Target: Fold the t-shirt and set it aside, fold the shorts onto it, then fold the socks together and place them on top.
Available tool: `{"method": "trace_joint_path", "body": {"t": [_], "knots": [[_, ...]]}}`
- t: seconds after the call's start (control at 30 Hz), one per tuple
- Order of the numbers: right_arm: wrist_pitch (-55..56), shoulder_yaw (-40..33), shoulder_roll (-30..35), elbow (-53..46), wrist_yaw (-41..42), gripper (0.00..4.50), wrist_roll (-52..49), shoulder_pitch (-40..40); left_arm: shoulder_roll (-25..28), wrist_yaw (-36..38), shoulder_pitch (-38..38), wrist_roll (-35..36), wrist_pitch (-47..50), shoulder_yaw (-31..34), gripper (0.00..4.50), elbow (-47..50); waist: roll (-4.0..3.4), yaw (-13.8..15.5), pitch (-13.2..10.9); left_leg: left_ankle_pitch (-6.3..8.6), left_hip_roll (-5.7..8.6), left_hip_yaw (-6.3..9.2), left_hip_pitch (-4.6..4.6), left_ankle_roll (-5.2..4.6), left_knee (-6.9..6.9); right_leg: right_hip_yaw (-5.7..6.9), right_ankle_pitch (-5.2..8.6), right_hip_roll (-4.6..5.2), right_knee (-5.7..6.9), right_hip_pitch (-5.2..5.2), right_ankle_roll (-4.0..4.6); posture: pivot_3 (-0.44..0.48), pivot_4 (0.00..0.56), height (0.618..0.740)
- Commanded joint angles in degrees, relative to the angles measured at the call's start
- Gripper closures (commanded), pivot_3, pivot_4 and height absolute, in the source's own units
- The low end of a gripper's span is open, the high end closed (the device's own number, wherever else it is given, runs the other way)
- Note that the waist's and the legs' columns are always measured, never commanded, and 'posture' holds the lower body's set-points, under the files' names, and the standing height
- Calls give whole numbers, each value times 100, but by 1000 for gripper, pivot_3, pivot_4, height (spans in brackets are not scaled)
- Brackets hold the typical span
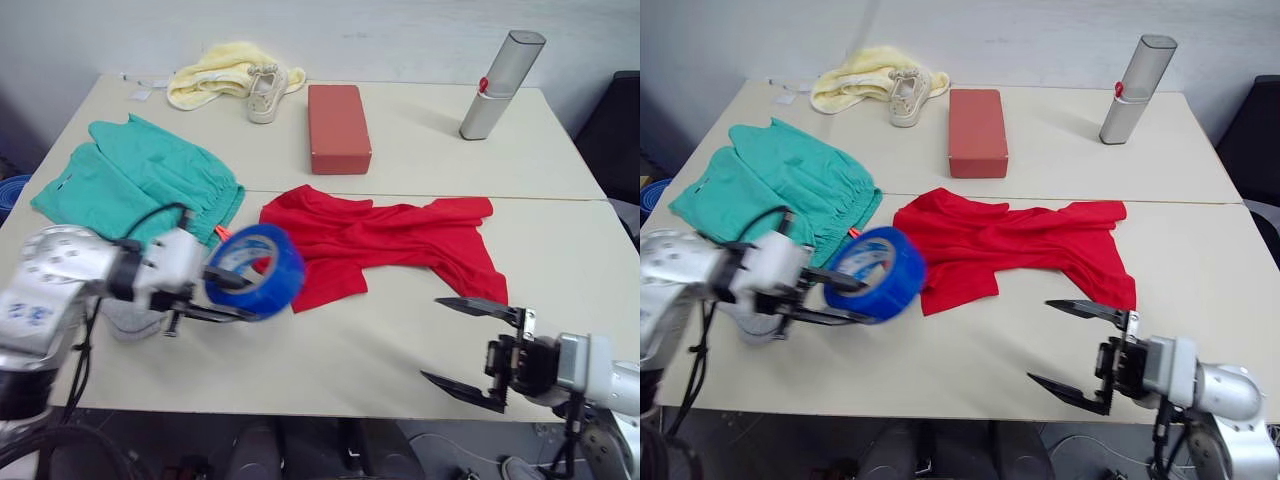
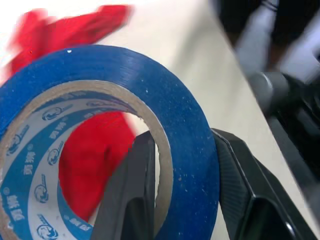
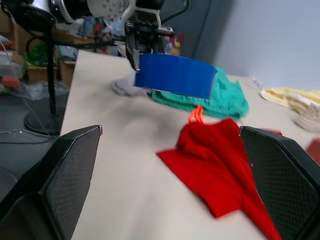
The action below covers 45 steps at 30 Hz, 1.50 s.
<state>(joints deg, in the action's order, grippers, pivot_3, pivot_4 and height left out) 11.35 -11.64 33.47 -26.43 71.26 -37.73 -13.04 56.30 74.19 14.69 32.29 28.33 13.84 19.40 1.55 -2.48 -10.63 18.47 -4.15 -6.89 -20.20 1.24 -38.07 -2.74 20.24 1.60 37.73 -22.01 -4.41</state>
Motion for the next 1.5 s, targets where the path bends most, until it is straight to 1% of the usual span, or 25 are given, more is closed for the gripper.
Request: {"method": "trace_joint_path", "body": {"t": [0.03, 0.07, 0.1, 0.17, 0.23, 0.3, 0.33, 0.4, 0.5, 0.6, 0.67, 0.77, 0.83, 0.87, 0.93, 1.0, 1.07, 1.1, 1.17, 1.23, 1.3, 1.33, 1.37, 1.43, 1.5], "knots": [[5, 376, -170, -237, -120, 0, -56, 363, 86, -1048, -411, 120, 780, 1996, 3256, -552, 4, 1, -2, 0, 0, 1, -1, 0, 0, 2, 0, 1, 0, -1, 0, 0, 150, 740], [-11, 472, -206, -244, -143, 0, -42, 451, 104, -1297, -586, -61, 843, 2366, 3256, -807, 4, 0, -2, 0, 1, 2, -1, 0, 0, 5, 0, 2, 4, -3, 1, 0, 150, 740], [-6, 536, -227, -241, -148, 0, -35, 504, 143, -1551, -847, -397, 748, 2680, 3256, -1083, 4, -11, -2, 0, 1, 2, -1, 0, 0, 7, 1, 3, 4, -5, 3, 0, 150, 740], [12, 598, -295, -185, -268, 0, 40, 610, 318, -1942, -1451, -1025, 662, 3176, 3256, -1737, 6, -67, -2, 2, 1, -1, -1, 3, 6, 8, 4, 3, 5, -13, 8, 0, 150, 740], [-89, 623, -369, -123, -509, 0, 73, 675, 354, -2352, -1682, -1192, 797, 3614, 3256, -2270, 11, -87, -1, 6, -1, -11, -6, 8, 11, 4, 7, 3, 6, -26, 14, 0, 150, 740], [-115, 650, -364, -14, -580, 0, 142, 720, 372, -2520, -1796, -1199, 949, 3804, 3256, -2612, 54, -62, -6, 5, -1, -13, -25, 9, 12, 8, 8, 8, 12, -49, 15, 0, 150, 740], [-83, 662, -362, 53, -564, 0, 183, 743, 400, -2506, -1893, -1232, 951, 3827, 3256, -2792, 78, -33, -2, 4, -2, -9, -29, 11, 11, 14, 9, 10, 12, -50, 17, 0, 150, 740], [-27, 660, -361, 157, -530, 0, 237, 770, 442, -2514, -2065, -1403, 616, 3825, 3256, -3167, 93, 10, 4, 6, 1, 1, -32, 12, 11, 30, 10, 25, 8, -48, 19, 0, 150, 740], [69, 643, -308, 278, -404, 0, 309, 722, 485, -2459, -2056, -1393, 428, 3708, 3256, -3601, 118, 63, 13, 12, 16, 8, -32, 5, 12, 71, 13, 63, 9, -44, 24, 0, 150, 740], [228, 610, -269, 434, -171, 0, 330, 557, 580, -2525, -1974, -1534, 399, 3372, 3256, -4182, 140, 89, 27, 12, 29, 21, -32, 4, 16, 92, 15, 82, 9, -40, 28, 0, 150, 740], [336, 546, -252, 588, -70, 0, 355, 419, 600, -2550, -1936, -1703, 90, 3071, 3256, -4534, 144, 87, 30, 12, 35, 26, -32, 3, 24, 99, 16, 91, 9, -37, 30, 0, 150, 740], [435, 435, -218, 793, -63, 0, 396, 324, 563, -2482, -1697, -1635, -91, 2858, 3256, -4771, 141, 74, 34, 9, 38, 24, -29, 0, 37, 102, 16, 96, 9, -38, 31, 0, 150, 740], [590, 346, -217, 914, -10, 0, 391, 288, 533, -2528, -1407, -1580, -140, 2732, 2535, -4884, 130, 83, 33, 11, 43, 24, -23, -19, 49, 102, 16, 100, 10, -38, 31, 0, 150, 740], [637, 319, -214, 941, -7, 0, 395, 273, 530, -2557, -1321, -1587, -220, 2696, 2343, -4928, 127, 87, 33, 7, 44, 24, -22, -22, 56, 104, 16, 100, 12, -40, 31, 0, 150, 740], [660, 246, -188, 951, -46, 0, 395, 229, 567, -2544, -1260, -1626, -481, 2670, 1720, -4996, 127, 82, 35, -9, 44, 26, -17, -10, 79, 109, 16, 100, 13, -45, 36, 0, 150, 740], [633, 107, -118, 963, -123, 0, 420, 141, 662, -2600, -1303, -1729, -861, 2718, 1073, -5033, 128, 74, 35, -15, 43, 26, -15, -7, 90, 113, 20, 98, 15, -47, 42, 0, 150, 740], [400, -271, 115, 968, -448, 0, 557, 35, 863, -2462, -1529, -1851, -1282, 2824, 455, -4930, 127, 50, 34, -15, 43, 26, -15, -6, 94, 113, 22, 97, 15, -50, 45, 0, 150, 740], [249, -501, 232, 986, -556, 0, 441, 16, 939, -2373, -1571, -1862, -1527, 2864, 113, -4880, 127, 38, 34, -15, 43, 23, -16, -6, 94, 111, 22, 97, 15, -51, 45, 0, 150, 740], [171, -806, 438, 1112, -502, 0, 308, -38, 992, -2090, -1514, -1706, -1979, 2915, 31, -4720, 128, 40, 35, -14, 44, 17, -16, -7, 92, 109, 21, 99, 9, -49, 45, 0, 150, 740], [226, -980, 588, 1298, -341, 0, 367, -165, 967, -1480, -1395, -1373, -2450, 2886, 31, -4308, 129, 52, 36, -12, 45, 16, -13, -11, 90, 110, 21, 101, 8, -44, 45, 0, 150, 740], [348, -1072, 707, 1465, -203, 0, 524, -286, 897, -873, -1315, -1067, -2795, 2729, 31, -3797, 133, 89, 38, -13, 44, 21, -11, -9, 93, 116, 22, 101, 9, -40, 45, 0, 150, 740], [569, -1089, 786, 1594, -48, 0, 693, -373, 857, -700, -1307, -1014, -2947, 2598, 31, -3519, 128, 95, 37, -14, 43, 23, -11, -8, 92, 120, 22, 101, 9, -39, 47, 0, 150, 740], [503, -1145, 930, 1711, -216, 0, 1098, -569, 889, -369, -1620, -1198, -3289, 2295, 31, -3056, 120, 97, 37, -15, 44, 23, -11, -8, 92, 120, 22, 101, 9, -37, 47, 0, 150, 740], [269, -1354, 1023, 1829, -881, 0, 1778, -790, 746, -81, -1955, -1318, -3707, 1853, 31, -2326, 69, 87, 55, -13, 47, 15, -12, -12, 93, 111, 22, 101, 2, -35, 47, 0, 150, 740], [270, -1436, 991, 1825, -1148, 0, 1892, -807, 455, -228, -1982, -1331, -3770, 1258, 31, -1569, 39, 80, 55, -13, 53, -6, -10, -8, 94, 91, 22, 104, -5, -36, 46, 0, 150, 740]]}}
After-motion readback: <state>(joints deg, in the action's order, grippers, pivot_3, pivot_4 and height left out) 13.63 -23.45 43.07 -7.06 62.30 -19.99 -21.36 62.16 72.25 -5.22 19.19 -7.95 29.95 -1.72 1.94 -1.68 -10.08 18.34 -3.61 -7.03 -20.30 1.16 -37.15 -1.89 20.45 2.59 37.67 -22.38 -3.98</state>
